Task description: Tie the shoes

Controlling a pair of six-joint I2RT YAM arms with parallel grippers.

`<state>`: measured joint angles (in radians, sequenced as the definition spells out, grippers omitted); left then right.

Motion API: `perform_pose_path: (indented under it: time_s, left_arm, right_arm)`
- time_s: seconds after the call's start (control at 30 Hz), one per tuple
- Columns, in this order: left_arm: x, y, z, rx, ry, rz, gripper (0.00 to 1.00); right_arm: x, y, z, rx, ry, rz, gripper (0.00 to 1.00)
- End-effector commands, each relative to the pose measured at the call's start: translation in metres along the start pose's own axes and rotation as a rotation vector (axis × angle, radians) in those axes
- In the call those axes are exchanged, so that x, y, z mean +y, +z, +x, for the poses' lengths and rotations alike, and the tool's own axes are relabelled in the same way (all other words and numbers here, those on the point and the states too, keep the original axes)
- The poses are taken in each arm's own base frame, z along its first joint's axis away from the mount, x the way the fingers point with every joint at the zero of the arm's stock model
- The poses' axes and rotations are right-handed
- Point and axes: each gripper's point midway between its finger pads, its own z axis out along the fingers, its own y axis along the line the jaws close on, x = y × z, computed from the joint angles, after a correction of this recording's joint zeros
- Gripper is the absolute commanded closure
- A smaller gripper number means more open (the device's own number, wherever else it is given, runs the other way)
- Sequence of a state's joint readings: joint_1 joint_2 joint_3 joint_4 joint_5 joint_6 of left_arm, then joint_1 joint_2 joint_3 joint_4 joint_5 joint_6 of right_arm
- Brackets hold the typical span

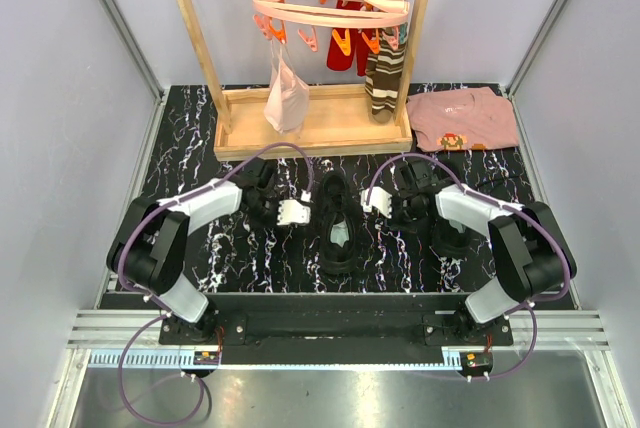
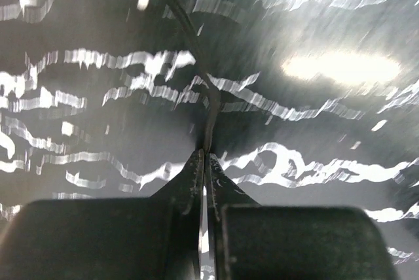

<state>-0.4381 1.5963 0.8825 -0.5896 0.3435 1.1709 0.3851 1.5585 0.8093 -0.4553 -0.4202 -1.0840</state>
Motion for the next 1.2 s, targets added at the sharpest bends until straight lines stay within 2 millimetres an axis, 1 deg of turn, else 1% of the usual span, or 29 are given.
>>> perform_pose_path:
  time_s: [0.0,0.07,0.13,0.17,0.3,0.33,0.43,0.47,0.53,0.57,0.63,0.67,0.7,0.73,0.77,0.8,0.83,0.87,0.9,0.93,1.0,1.03,1.07,1.13,1.17]
  left_arm:
    - [0.011,-0.026,0.041,0.116,-0.02,-0.042,1.0]
    - [0.016,-0.036,0.051,0.121,-0.027,-0.057,1.0]
    - [0.021,-0.044,0.055,0.119,-0.021,-0.067,1.0]
    - [0.022,-0.047,0.06,0.126,-0.03,-0.074,1.0]
    - [0.024,-0.05,0.065,0.122,-0.025,-0.069,1.0]
    - [0.025,-0.05,0.062,0.112,-0.026,-0.073,1.0]
    - [0.025,-0.046,0.043,0.047,-0.042,-0.064,1.0]
    - [0.025,-0.042,0.032,0.032,-0.027,-0.052,1.0]
    - [0.026,-0.036,0.019,0.011,-0.039,-0.056,1.0]
    - [0.025,-0.03,0.009,-0.001,-0.029,-0.044,1.0]
    - [0.025,-0.022,-0.002,-0.013,-0.054,-0.042,1.0]
    - [0.025,-0.017,-0.003,-0.009,-0.066,-0.03,1.0]
    - [0.025,-0.014,-0.005,-0.015,-0.08,-0.035,0.99]
    - [0.025,-0.011,-0.004,-0.013,-0.088,-0.03,0.93]
    - [0.023,-0.009,-0.005,-0.017,-0.09,-0.023,0.84]
    - [0.022,-0.01,-0.006,-0.027,-0.1,-0.022,0.71]
    - [0.022,-0.011,-0.008,-0.039,-0.107,-0.024,0.68]
    - [0.021,-0.018,-0.018,-0.089,-0.105,-0.031,0.63]
    - [0.02,-0.022,-0.023,-0.123,-0.118,-0.033,0.56]
    - [0.021,-0.035,-0.037,-0.207,-0.115,-0.047,0.55]
    - [0.019,-0.047,-0.052,-0.284,-0.128,-0.053,0.54]
    - [0.019,-0.056,-0.061,-0.324,-0.121,-0.067,0.53]
    - [0.014,-0.06,-0.073,-0.385,-0.113,-0.046,0.53]
    - [0.008,-0.062,-0.086,-0.438,-0.119,-0.029,0.52]
    - [0.011,-0.061,-0.092,-0.453,-0.113,-0.04,0.51]
  right_arm:
    - [0.002,-0.003,0.016,0.067,-0.008,0.022,1.0]
    - [0.004,-0.003,0.018,0.073,-0.011,0.021,1.0]
    - [0.008,-0.002,0.022,0.084,-0.014,0.014,1.0]
    - [0.008,-0.002,0.024,0.094,-0.014,0.014,1.0]
    - [0.011,-0.002,0.03,0.112,-0.015,0.011,1.0]
    - [0.011,-0.002,0.029,0.11,-0.015,0.012,1.0]
    - [0.009,-0.004,0.022,0.086,-0.004,0.013,1.0]
    - [0.008,-0.004,0.019,0.074,0.0,0.013,1.0]
    - [0.003,-0.007,0.011,0.055,0.012,0.02,1.0]
    - [0.003,-0.007,0.007,0.04,0.023,0.015,1.0]
    - [0.002,-0.009,-0.002,0.011,0.027,0.007,1.0]
    - [0.001,-0.011,-0.005,0.0,0.04,0.011,1.0]
    - [-0.002,-0.014,-0.01,-0.013,0.045,0.02,0.98]
    - [-0.003,-0.016,-0.015,-0.029,0.057,0.018,0.85]
    - [-0.003,-0.02,-0.02,-0.044,0.08,0.024,0.73]
    - [-0.006,-0.024,-0.027,-0.059,0.087,0.03,0.54]
    - [-0.007,-0.027,-0.032,-0.077,0.096,0.033,0.47]
    - [-0.008,-0.034,-0.038,-0.095,0.122,0.049,0.41]
    - [-0.011,-0.039,-0.044,-0.11,0.133,0.06,0.36]
    - [-0.012,-0.048,-0.051,-0.131,0.142,0.076,0.29]
    - [-0.012,-0.057,-0.062,-0.168,0.175,0.084,0.25]
    - [-0.011,-0.064,-0.068,-0.19,0.182,0.094,0.24]
    - [-0.009,-0.067,-0.071,-0.205,0.199,0.089,0.24]
    - [-0.005,-0.071,-0.079,-0.24,0.215,0.074,0.25]
    - [-0.003,-0.072,-0.081,-0.251,0.22,0.067,0.25]
